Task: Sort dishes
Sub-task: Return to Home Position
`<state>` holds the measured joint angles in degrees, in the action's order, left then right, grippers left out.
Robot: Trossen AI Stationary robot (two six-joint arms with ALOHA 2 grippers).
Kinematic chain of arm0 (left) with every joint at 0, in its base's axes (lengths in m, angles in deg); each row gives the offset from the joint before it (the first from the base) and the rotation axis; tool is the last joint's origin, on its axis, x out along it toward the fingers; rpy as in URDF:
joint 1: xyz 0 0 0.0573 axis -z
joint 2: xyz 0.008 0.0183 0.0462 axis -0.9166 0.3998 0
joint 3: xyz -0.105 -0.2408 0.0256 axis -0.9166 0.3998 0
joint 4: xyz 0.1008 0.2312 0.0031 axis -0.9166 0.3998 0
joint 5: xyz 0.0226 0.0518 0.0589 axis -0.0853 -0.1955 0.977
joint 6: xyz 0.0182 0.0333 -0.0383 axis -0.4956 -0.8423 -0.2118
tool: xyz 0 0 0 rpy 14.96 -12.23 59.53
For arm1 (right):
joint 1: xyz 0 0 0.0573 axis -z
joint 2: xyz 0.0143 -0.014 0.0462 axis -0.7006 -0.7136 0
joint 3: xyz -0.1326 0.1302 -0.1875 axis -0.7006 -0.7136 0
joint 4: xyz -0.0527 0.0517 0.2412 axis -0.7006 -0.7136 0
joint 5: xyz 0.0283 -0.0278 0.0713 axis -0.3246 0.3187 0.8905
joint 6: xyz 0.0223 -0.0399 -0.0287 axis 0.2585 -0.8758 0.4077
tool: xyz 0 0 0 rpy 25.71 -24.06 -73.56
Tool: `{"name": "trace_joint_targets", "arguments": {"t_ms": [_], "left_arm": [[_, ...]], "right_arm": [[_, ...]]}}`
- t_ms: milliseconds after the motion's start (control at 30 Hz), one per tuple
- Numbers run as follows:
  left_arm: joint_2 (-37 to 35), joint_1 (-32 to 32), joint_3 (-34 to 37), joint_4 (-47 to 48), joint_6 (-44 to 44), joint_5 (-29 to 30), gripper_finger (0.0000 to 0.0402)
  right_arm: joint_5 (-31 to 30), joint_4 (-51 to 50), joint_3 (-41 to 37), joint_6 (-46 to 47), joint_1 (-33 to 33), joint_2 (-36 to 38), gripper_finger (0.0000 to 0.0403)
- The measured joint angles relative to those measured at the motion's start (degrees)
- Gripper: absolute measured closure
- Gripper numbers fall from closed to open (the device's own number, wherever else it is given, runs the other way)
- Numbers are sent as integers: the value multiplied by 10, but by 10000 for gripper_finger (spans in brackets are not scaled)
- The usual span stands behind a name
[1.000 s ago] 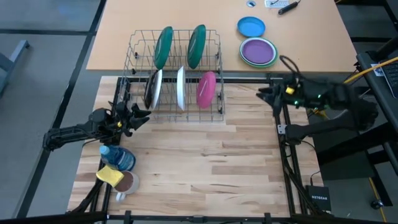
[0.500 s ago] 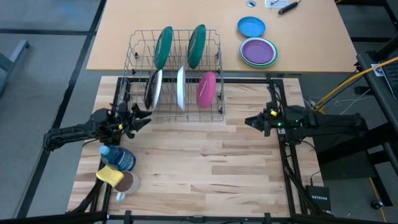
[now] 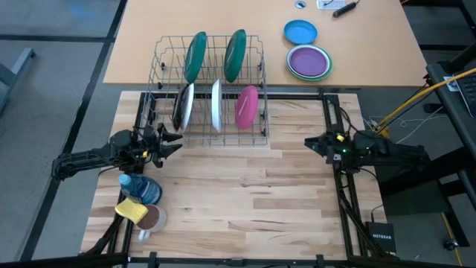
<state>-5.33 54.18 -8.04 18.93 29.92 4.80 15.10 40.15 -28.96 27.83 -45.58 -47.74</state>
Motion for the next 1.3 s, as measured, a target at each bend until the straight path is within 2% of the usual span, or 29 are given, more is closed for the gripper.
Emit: {"name": "trace_joint_targets", "arguments": {"t_ms": [67,233,400,733,1300], "left_arm": [[0,-1,0,9,-20,4,210],[1,0,0,15,-49,2,210],[3,0,0,14,-48,2,210],[3,0,0,15,-51,2,210],[3,0,0,15,-51,2,210]], "right_arm": [[0,2,-8,-13,0,25,258],[17,8,-17,-55,0,14,258],[24,-32,-43,-80,0,13,258],[43,-86,-67,-80,0,12,258],[44,-84,-67,-81,0,12,258]]}}
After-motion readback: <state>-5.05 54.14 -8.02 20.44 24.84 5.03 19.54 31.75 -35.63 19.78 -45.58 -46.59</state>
